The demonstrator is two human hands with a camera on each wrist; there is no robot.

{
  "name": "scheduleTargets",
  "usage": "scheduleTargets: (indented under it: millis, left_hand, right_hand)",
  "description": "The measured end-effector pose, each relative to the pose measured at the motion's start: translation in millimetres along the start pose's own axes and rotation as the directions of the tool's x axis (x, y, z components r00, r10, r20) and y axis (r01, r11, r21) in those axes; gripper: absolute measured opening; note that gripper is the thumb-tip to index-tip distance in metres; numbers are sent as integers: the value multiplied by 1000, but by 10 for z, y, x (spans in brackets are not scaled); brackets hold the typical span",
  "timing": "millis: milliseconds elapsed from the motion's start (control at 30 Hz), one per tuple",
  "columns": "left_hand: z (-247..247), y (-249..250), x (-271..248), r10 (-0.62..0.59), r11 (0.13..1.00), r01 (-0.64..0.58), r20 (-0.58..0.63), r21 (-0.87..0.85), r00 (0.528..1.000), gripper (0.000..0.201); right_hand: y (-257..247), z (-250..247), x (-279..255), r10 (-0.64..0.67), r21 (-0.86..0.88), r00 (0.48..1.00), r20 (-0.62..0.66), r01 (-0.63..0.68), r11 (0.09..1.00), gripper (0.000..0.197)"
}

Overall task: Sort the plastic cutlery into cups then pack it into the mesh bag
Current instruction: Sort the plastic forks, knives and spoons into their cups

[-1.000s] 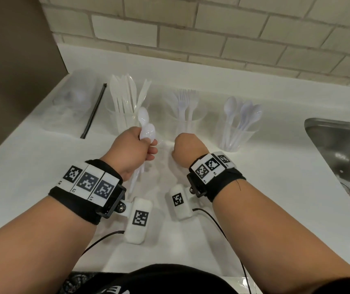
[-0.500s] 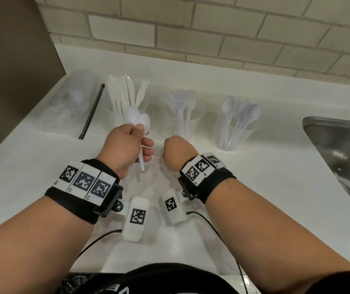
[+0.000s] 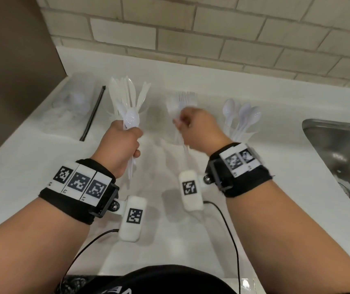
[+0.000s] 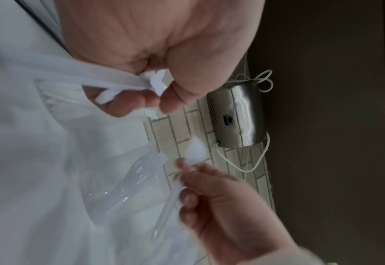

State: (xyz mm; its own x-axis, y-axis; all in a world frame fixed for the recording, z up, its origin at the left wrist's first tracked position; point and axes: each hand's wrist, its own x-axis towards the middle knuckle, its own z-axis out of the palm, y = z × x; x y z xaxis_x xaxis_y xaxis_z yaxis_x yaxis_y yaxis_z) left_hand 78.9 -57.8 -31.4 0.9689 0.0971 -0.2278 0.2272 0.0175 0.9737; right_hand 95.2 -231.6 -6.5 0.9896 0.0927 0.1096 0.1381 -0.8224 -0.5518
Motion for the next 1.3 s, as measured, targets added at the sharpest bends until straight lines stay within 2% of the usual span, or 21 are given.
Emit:
scheduleTargets:
  millis: [67, 100, 167, 233, 333, 367, 433, 533, 567, 600, 667, 733, 833, 933, 1100, 1233, 1300]
  left_hand:
    - [19, -14, 4, 26, 998, -29, 44, 61, 999, 18]
    - [40, -13, -11, 40, 996, -45, 66, 80, 997, 15]
    - [93, -16, -44, 47, 995, -56, 110, 81, 993, 12]
    - [139, -17, -89, 24, 999, -29, 168, 28, 985, 10]
    - [187, -22, -136, -11, 1000, 16, 231, -23, 973, 13]
    - [205, -17, -153, -7, 1000, 11, 244, -14, 970, 13]
    - [244, -11, -176, -1, 1000, 0, 266, 6, 964, 18]
    - [308, 7, -210, -13, 1000, 10, 319, 10, 948, 25]
    - [334, 11, -220, -17, 1000, 14, 338, 13, 941, 26]
    - [369, 16, -231, -20, 1000, 14, 359, 18, 933, 27]
    - [438, 22, -257, -17, 999, 1, 399, 41, 917, 27]
    - [508, 20, -287, 6, 994, -56, 456, 97, 890, 25]
    - [603, -3, -317, 33, 965, -167, 539, 202, 842, 16]
    - [670, -41, -335, 16, 934, -206, 543, 291, 840, 9]
    - [736, -50, -374, -41, 937, -169, 580, 304, 814, 26]
    - [810, -37, -416, -88, 986, -17, 601, 167, 795, 22]
    - [824, -43, -432, -91, 983, -25, 609, 180, 788, 19]
  right_hand:
    - [-33, -216, 81, 48, 289, 975, -217, 17, 957, 27]
    - [-21, -290, 134, 72, 363, 951, -300, 44, 931, 26]
    - [30, -356, 249, 108, 366, 914, -391, 47, 929, 14]
    - [113, -292, 351, 141, 334, 917, -374, -9, 943, 13]
    - [242, -125, 422, 208, 323, 947, -244, -123, 938, 10]
    - [271, -94, 417, 241, 334, 944, -223, -159, 929, 15]
    - [305, -108, 366, 257, 295, 929, -266, -176, 939, 31]
    - [202, -207, 172, 139, 192, 894, -425, -61, 979, 24]
    - [147, -231, 97, 107, 232, 909, -402, -12, 973, 21]
    - [96, -255, 12, 98, 300, 942, -321, 3, 954, 23]
    - [46, -274, -115, 116, 434, 990, -83, -69, 898, 38]
    - [63, -265, -190, 138, 498, 989, 57, -148, 855, 50]
    - [109, -244, -269, 147, 513, 986, 80, -168, 842, 54]
    - [152, -291, -346, 167, 555, 978, 125, -208, 806, 47]
    - [233, -463, -412, 186, 628, 975, 123, -222, 746, 38]
    - [280, -526, -464, 183, 668, 978, 104, -205, 715, 41]
    - [292, -532, -483, 171, 691, 980, 105, -196, 696, 44]
